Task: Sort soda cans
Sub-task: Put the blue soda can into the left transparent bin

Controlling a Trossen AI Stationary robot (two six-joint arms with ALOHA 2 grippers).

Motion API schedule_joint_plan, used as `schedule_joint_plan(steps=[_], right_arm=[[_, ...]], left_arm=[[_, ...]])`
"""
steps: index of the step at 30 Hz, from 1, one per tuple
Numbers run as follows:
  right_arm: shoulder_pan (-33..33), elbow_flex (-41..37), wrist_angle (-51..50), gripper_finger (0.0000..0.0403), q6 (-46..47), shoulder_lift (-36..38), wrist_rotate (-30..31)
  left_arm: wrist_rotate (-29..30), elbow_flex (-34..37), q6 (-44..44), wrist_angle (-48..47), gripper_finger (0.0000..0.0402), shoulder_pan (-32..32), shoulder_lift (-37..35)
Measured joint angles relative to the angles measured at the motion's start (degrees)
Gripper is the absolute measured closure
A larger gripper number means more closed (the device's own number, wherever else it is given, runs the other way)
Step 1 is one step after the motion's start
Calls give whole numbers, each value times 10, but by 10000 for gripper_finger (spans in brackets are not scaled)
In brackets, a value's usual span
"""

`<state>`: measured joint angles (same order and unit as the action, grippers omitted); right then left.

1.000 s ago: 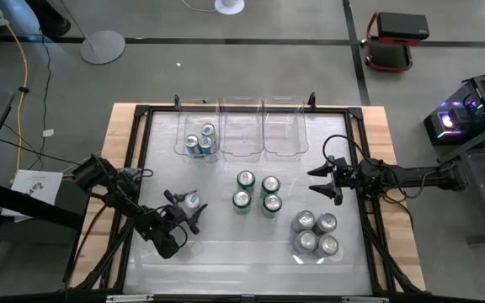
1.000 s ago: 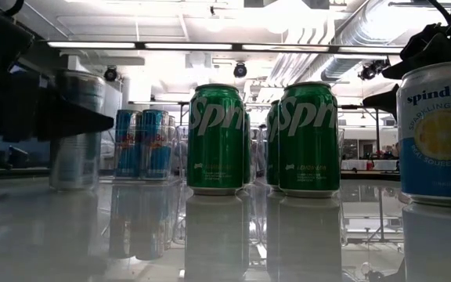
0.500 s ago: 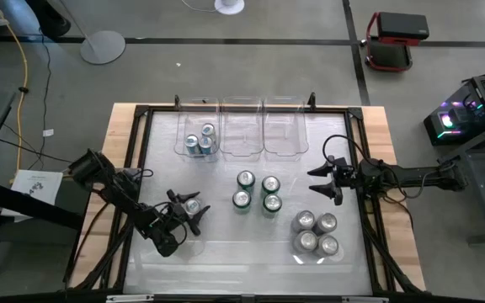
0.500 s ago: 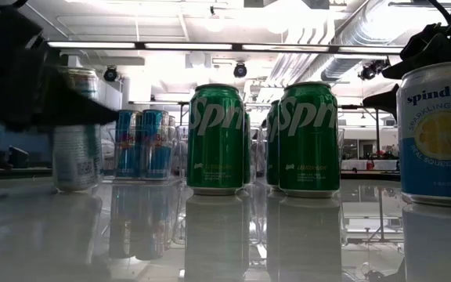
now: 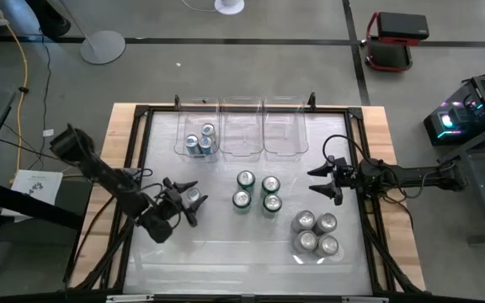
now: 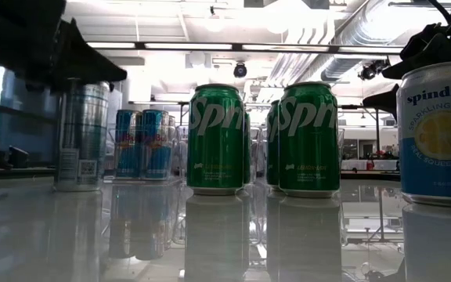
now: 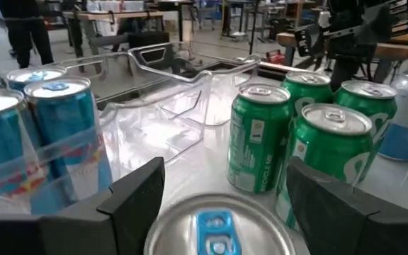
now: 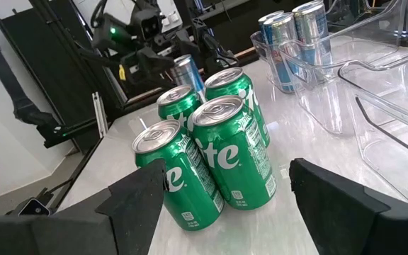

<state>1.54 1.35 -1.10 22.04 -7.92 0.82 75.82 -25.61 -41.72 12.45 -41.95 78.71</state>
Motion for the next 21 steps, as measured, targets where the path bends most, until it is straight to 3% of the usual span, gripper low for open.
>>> schedule_joint_plan(steps=[4,8,11,14,17,21], right_arm=[[0,0,0,112,0,0,0],[0,0,0,112,0,0,0],[0,0,0,112,0,0,0],[0,0,0,112,0,0,0],[0,0,0,112,0,0,0],[0,0,0,112,0,0,0]], left_arm=[[-17,0,33,-50,128,0,-66],[-53,-1,143,-60,128,2,-144],[-148,-35,233,-129,128,19,-199],[-266,-110,238,-299,128,67,-229],[-383,-193,228,-473,128,128,-224],[-506,-262,315,-557,129,183,-190]])
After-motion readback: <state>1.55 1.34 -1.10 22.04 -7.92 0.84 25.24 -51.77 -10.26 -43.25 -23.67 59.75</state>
